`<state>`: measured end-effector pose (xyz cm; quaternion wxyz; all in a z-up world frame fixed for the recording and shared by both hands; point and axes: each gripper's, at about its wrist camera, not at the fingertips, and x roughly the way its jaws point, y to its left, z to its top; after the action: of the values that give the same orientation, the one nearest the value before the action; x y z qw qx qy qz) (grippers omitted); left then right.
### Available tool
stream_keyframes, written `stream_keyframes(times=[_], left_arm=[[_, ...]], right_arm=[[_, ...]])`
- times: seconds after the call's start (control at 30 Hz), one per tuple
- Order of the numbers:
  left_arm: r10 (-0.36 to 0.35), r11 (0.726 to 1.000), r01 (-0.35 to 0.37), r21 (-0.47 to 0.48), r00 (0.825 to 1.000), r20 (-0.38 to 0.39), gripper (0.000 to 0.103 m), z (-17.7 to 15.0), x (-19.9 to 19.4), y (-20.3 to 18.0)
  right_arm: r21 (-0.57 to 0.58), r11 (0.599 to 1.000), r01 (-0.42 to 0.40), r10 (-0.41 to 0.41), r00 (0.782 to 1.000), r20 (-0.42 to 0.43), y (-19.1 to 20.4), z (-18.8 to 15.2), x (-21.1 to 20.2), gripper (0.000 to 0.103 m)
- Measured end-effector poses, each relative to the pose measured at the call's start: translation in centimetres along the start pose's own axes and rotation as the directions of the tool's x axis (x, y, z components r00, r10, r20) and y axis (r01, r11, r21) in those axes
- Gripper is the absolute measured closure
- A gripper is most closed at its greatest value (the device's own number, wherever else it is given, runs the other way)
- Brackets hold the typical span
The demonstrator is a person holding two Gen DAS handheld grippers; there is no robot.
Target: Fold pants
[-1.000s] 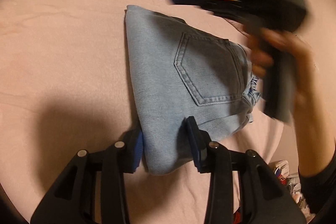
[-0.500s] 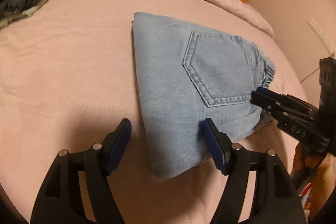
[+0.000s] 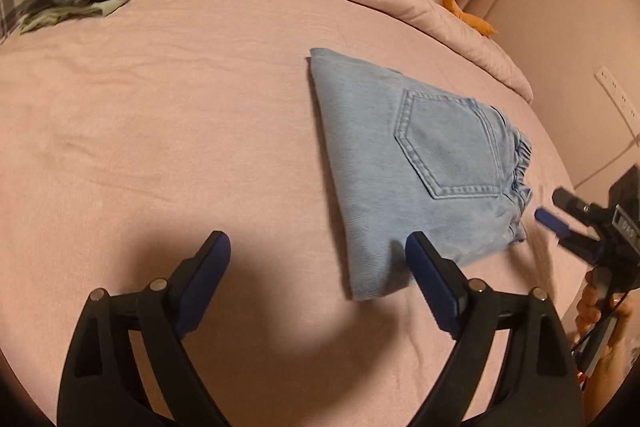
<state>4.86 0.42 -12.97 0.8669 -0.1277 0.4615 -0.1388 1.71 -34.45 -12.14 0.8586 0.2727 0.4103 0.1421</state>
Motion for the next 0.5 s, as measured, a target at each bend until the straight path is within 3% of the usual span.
stream_keyframes(times=[0.2, 0.4, 0.5], left_arm=[[-0.044, 0.998, 0.043, -0.052, 0.999, -0.014, 0.012, 0.9, 0.7, 0.4], [-0.079, 0.995, 0.077, -0.061, 0.997, -0.022, 0.012, 2.6, 2.1, 0.0], [-0.084, 0.995, 0.082, -0.047, 0.996, -0.024, 0.012, 3.2, 2.7, -0.3]], right_arm=[[0.154, 0.986, -0.058, 0.066, 0.997, -0.046, -3.2, -0.7, 1.0, 0.035], [0.123, 0.988, -0.090, 0.103, 0.989, -0.105, -2.1, -0.2, 2.8, 0.034], [0.082, 0.993, -0.080, 0.090, 0.988, -0.124, -1.3, 0.2, 3.6, 0.026]])
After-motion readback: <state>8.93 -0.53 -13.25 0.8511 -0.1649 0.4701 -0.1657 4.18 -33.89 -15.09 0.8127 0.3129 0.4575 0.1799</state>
